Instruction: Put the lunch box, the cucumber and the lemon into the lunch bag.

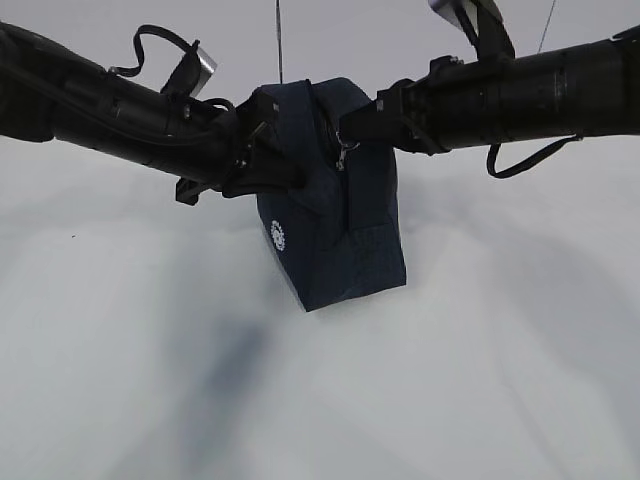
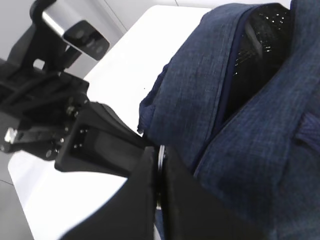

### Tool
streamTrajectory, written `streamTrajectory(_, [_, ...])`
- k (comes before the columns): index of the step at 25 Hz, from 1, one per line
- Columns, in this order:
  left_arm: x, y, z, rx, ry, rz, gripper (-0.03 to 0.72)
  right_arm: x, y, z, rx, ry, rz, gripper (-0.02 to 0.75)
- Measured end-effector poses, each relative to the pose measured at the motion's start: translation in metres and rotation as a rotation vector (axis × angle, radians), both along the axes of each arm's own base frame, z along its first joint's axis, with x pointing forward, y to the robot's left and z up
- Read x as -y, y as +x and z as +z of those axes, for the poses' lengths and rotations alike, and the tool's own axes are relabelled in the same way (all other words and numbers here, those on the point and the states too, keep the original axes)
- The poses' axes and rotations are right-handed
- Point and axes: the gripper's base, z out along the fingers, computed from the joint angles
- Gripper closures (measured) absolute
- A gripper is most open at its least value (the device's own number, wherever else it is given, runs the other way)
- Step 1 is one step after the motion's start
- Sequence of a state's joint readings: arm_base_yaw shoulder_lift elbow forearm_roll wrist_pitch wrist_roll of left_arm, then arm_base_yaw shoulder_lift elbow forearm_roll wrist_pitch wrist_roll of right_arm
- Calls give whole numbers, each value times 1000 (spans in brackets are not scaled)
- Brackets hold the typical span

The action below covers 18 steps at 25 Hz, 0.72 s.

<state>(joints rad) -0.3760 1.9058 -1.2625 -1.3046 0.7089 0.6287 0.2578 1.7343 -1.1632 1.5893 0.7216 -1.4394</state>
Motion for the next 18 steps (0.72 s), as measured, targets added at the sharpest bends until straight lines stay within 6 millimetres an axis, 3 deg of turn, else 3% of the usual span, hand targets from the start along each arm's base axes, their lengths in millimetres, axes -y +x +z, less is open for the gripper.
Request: streamTrajectory(18, [0, 1, 0, 4, 5, 5, 694, -3, 16, -15, -181, 57, -86, 737])
